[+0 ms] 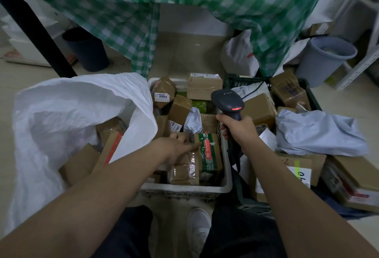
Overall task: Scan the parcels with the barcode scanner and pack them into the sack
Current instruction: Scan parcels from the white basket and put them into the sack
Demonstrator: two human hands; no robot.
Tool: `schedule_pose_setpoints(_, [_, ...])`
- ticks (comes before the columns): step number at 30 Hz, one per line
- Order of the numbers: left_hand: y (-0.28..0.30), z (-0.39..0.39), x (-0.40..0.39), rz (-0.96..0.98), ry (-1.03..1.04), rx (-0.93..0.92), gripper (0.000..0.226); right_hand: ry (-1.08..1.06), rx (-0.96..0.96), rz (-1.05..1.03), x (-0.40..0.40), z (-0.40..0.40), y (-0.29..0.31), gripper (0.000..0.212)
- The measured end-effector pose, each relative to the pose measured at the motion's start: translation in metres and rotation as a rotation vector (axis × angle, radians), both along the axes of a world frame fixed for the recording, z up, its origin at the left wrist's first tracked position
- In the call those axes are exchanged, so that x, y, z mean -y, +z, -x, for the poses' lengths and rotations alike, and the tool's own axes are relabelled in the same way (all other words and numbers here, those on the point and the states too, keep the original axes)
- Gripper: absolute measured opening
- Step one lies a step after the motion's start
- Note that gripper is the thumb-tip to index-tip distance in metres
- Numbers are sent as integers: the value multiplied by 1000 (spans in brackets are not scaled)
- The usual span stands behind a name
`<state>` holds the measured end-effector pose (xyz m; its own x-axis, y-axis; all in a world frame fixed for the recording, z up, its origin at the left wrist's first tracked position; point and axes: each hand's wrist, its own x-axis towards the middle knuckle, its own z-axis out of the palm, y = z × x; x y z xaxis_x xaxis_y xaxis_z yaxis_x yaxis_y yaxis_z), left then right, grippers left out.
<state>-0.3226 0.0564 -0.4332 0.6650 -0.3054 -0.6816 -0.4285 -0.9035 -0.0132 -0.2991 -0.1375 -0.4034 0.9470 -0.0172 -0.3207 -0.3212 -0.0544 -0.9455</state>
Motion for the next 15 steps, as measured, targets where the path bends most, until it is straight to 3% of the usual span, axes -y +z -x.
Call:
schedule_pose_setpoints(5, [7,14,15,-219,-343,293,90,22,-2,-10,-2,6,5,13])
schedule_pose_setpoints(12, [23,14,5,-104,-115,373,82,-10,21,-5,2,13,9,12])
schedule_pose_setpoints(15, [40,16,-22,50,46,398,96,-75,63,0,4,13,15,15])
